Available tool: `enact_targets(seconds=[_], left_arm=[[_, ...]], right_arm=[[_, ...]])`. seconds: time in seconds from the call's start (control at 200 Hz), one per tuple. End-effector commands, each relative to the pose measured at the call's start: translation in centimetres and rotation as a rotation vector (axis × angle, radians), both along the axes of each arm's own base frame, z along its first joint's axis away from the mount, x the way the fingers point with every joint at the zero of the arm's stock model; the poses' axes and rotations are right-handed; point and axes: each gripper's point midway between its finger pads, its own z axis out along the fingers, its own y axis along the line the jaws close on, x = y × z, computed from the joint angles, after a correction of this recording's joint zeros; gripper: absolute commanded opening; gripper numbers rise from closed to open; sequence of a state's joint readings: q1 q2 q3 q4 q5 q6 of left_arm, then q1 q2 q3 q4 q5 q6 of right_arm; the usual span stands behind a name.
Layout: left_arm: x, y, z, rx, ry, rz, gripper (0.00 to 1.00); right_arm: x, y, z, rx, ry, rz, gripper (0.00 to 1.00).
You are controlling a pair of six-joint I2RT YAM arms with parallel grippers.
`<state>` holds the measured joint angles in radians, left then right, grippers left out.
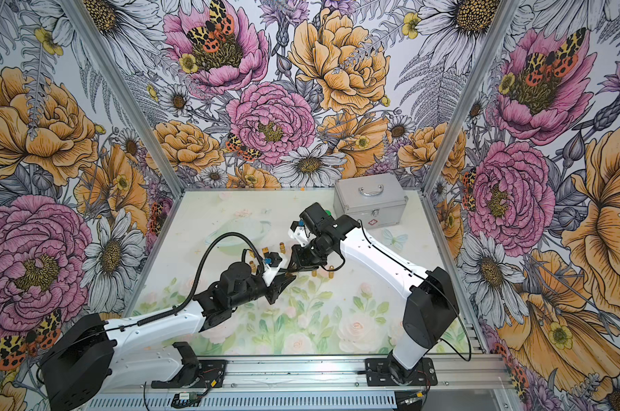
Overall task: Open the lipstick cap
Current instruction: Open the cover of the lipstick.
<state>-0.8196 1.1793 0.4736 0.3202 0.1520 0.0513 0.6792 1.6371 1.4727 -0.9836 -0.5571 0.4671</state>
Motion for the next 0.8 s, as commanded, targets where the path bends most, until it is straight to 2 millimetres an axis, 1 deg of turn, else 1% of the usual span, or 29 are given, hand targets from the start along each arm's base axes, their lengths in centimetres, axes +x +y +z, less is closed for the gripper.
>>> enact_targets(seconds=[0.0,0.11,0.18,0.32,0.445,0.63,0.796], left_arm=[[0.5,-0.4,2.4,-0.061,-0.042,-0.003,0.26],[0.6,-0.4,2.6,-0.064,-0.042,-0.003,0.2],[0.5,-0.4,2.8,-0.07,-0.044,-0.007,0.14],[0.5,0.0,2.5,-0.067,-0.044,0.009,0.05],[0.6,0.5,1.7,-0.048,-0.026,0.035,0.0],[0.5,1.0,0.6,-0.016,0.001,0.053,0.0],[0.4,1.3,0.4,-0.001,0.006,0.057,0.0]], right_arm=[[-0.1,0.1,-0.1,0.019,0.006,0.022,0.22],[0.0,0.1,-0.3,0.016,0.005,0.02,0.22],[0.2,0.1,-0.4,0.01,0.001,0.015,0.22],[0.5,0.1,0.2,0.017,-0.025,0.007,0.23],[1.0,-0.1,1.2,0.023,-0.071,-0.007,0.31],[1.9,-0.8,2.9,0.014,-0.165,-0.044,0.43],[2.0,-0.5,3.1,0.041,-0.165,-0.053,0.44]])
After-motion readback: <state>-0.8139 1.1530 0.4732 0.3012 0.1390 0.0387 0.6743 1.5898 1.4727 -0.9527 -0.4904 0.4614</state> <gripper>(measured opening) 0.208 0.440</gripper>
